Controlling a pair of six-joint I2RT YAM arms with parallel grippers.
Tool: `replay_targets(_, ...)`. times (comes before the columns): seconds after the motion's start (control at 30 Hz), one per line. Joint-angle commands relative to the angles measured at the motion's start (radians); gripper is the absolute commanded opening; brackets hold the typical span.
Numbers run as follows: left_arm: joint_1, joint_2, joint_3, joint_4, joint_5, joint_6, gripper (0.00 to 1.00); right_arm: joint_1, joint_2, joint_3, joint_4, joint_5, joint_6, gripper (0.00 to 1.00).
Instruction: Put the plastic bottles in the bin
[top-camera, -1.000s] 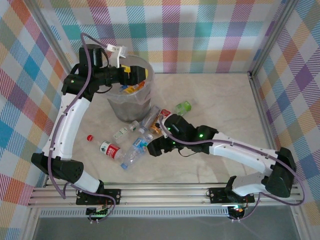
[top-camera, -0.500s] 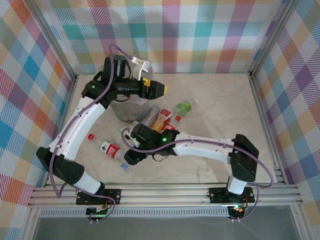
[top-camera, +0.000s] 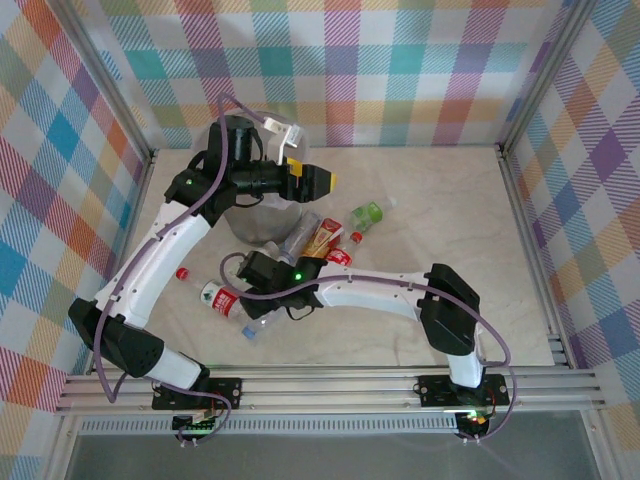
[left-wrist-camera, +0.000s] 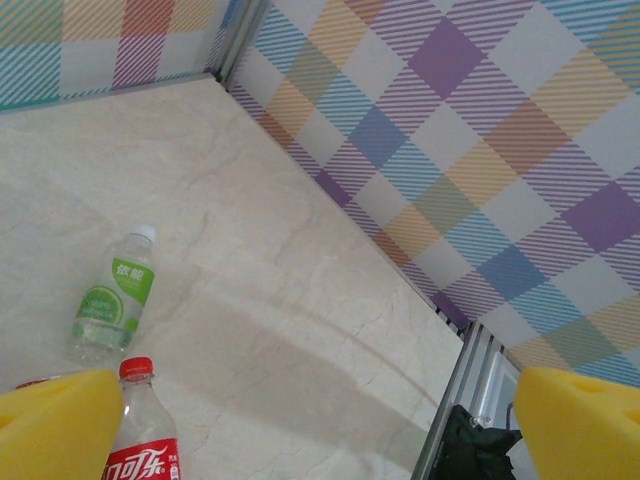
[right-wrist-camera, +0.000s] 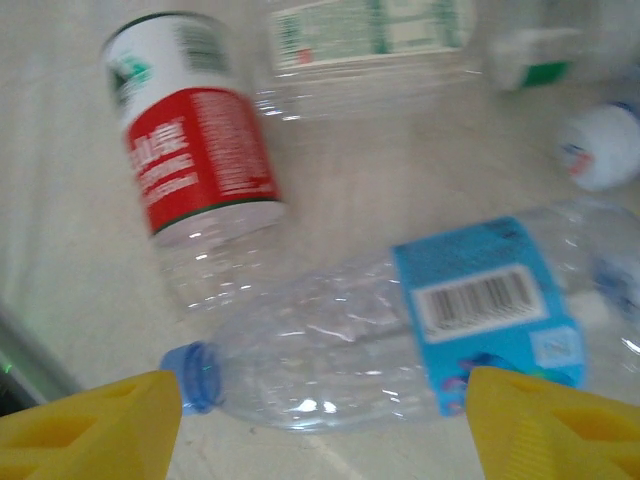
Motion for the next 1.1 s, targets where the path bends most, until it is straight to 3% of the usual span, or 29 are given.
replay_targets(0.0, -0.016, -0.016, -0.015, 0.043, 0.003, -0.010, 1.00, -0.007, -0.066, -0.049, -0.100, 0.145, 0.210, 0.76)
replay_targets(0.2, -0.028, -0.018, -0.027, 0.059, 0.014, -0.008, 1.00, -0.039, -0.120, -0.127, -0.141, 0.211, 0.423, 0.81)
replay_targets(0.5, -0.037, -0.021, -0.037, 0.067, 0.010, -0.005, 1.00, -0.142, -0.211, -0.285, -0.076, 0.206, 0.623, 0.80)
replay_targets(0.73, -0.048, -0.016, -0.043, 0.071, 0.010, -0.005, 1.00, -0.198, -0.240, -0.388, 0.031, 0.169, 0.704, 0.77)
replay_targets(1.07, -0.057, -0.012, -0.042, 0.068, 0.005, -0.002, 1.00, -0.234, -0.202, -0.409, 0.133, 0.138, 0.699, 0.78)
